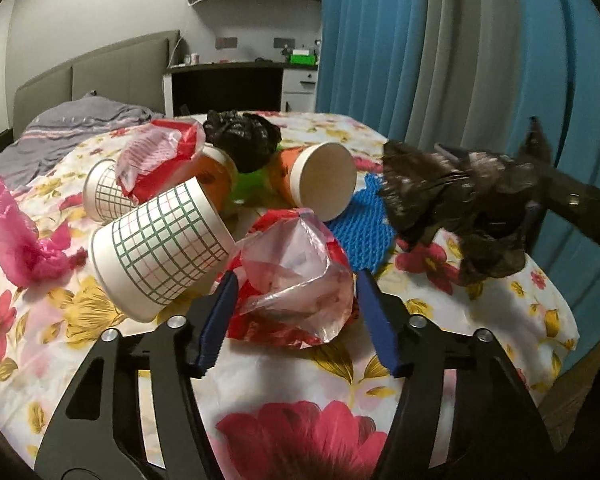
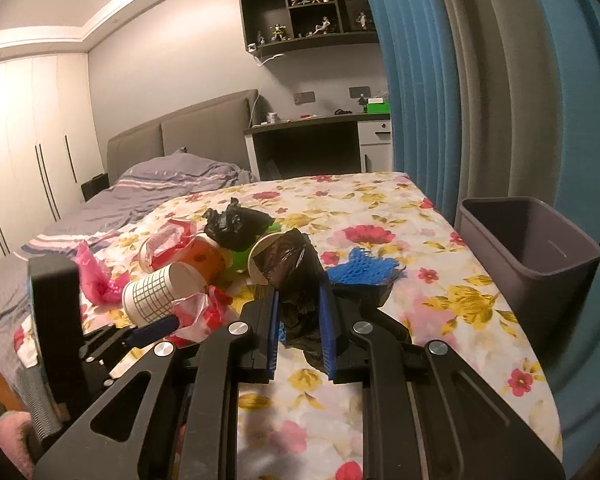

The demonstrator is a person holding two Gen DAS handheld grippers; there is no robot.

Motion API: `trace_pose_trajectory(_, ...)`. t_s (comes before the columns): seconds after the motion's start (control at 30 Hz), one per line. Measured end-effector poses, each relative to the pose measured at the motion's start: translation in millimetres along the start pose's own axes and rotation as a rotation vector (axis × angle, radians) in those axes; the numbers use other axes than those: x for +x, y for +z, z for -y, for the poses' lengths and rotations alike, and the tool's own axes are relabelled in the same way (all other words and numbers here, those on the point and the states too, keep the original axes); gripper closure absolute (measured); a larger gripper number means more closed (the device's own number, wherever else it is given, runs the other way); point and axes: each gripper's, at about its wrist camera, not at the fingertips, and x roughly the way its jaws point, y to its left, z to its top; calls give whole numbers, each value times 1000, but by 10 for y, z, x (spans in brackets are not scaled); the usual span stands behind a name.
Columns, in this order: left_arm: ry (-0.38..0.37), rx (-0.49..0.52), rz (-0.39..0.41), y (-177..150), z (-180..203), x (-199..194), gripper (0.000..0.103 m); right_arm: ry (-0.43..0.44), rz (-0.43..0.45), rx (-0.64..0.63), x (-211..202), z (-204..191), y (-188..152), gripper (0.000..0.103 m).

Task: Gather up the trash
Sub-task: 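Grasp the black plastic bag with the right tool while the left tool grasps the red-white wrapper, then carry both held bags over the grey bin and lower them inside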

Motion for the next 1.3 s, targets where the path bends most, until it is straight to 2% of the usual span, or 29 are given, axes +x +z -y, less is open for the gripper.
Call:
trace_pose_trajectory(0.2,-20,-13,-19,6,-45,30,60,-7,12,6,-71,78,-9,84)
trace_pose_trajectory(0.53,-31,14,6,-24,8,-9,80,-14,18,16,-104,135,-15,84)
trace_pose_trajectory(0.9,-98,27,98,112,116,-296,83,-46,41,26,-205,227,34,84)
trace_pose_trajectory(1.3,-176,52,128,366,380,-300,83,-107,88,34,-361,439,140,84)
